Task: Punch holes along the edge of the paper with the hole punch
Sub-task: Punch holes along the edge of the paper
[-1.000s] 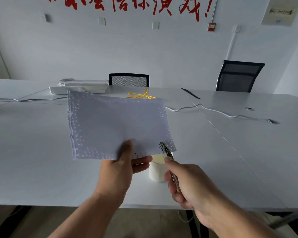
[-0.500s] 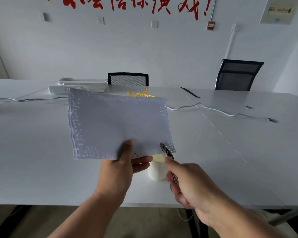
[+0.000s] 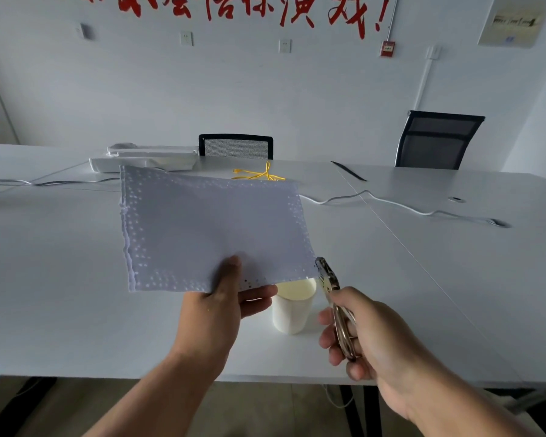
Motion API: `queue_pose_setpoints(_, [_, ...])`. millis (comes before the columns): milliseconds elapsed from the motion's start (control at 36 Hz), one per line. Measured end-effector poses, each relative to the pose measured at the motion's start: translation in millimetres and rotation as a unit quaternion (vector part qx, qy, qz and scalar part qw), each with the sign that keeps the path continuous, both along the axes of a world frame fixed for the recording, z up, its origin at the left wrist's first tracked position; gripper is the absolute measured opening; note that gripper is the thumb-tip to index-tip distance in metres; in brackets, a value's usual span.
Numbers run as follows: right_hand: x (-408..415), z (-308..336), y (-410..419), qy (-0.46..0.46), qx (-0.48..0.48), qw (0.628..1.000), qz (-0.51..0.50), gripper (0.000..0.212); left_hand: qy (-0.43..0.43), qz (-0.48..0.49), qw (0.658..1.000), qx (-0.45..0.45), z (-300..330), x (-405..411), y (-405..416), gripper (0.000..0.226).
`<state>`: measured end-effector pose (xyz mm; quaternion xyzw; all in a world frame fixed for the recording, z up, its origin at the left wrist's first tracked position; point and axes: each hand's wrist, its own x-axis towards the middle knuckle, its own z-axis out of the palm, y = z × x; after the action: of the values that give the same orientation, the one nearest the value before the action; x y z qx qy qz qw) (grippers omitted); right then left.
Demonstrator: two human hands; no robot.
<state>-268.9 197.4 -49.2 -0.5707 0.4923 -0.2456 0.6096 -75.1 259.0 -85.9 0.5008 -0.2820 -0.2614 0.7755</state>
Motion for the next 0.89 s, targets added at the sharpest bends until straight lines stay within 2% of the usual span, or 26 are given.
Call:
queue_pose_setpoints(111, [0.0,1.9,-1.8,0.033,-0.044,0.998,0.015,0.041,-0.014,0.011,1.000,-0.004,1.1,8.0,2.0,0.023])
queue_pose_setpoints(194, [0.7,5.0,-2.0,0.095,-0.140,0.985,0.032,0.051,-0.030,0.030,0.999,-0.007,3.4,22.6,5.1,0.025])
queue_pose_setpoints(250, [0.5,6.0,-2.0,0.140,-0.215,0.966,0.040,0.052,-0.023,0.056,0.998,-0.007,7.4,35.1,8.7,0.025])
queue_pose_setpoints(306, [0.9,5.9,-2.3,0.181,-0.280,0.942,0.046,0.045,-0.027,0.082,0.996,-0.008,10.6,50.1,13.4,0.015])
queue_pose_setpoints(361, [2.1,4.5,-4.5,0.241,-0.358,0.901,0.049,0.037,-0.038,0.101,0.994,-0.003,14.4,66.4,19.0,0.007])
queue_pose_setpoints(444, [5.6,4.6,-7.5,0.319,-0.438,0.839,0.054,0.029,-0.055,0.093,0.994,0.014,21.3,88.1,27.8,0.012])
queue_pose_setpoints(639, [6.4,1.3,-10.7,0.335,-0.494,0.801,0.049,0.027,0.025,0.066,0.998,-0.004,45.0,127.4,45.7,0.014])
queue_pose_setpoints(694, [5.7,2.2,-12.5,0.335,-0.484,0.806,0.052,0.027,0.036,0.064,0.997,-0.019,51.9,136.1,51.2,0.018])
queue_pose_setpoints(778, [0.6,7.3,-17.6,0.301,-0.482,0.823,0.014,0.035,-0.015,0.059,0.998,-0.016,57.5,153.1,59.2,0.017])
queue_pose_setpoints(833, [-6.9,9.9,-23.0,0.253,-0.457,0.853,-0.018,0.043,-0.084,0.035,0.996,0.008,56.4,168.0,64.5,0.015])
queue_pose_setpoints(889, [-12.1,10.8,-29.6,0.203,-0.395,0.895,-0.040,0.041,-0.135,0.004,0.989,0.060,54.6,182.1,67.5,0.021])
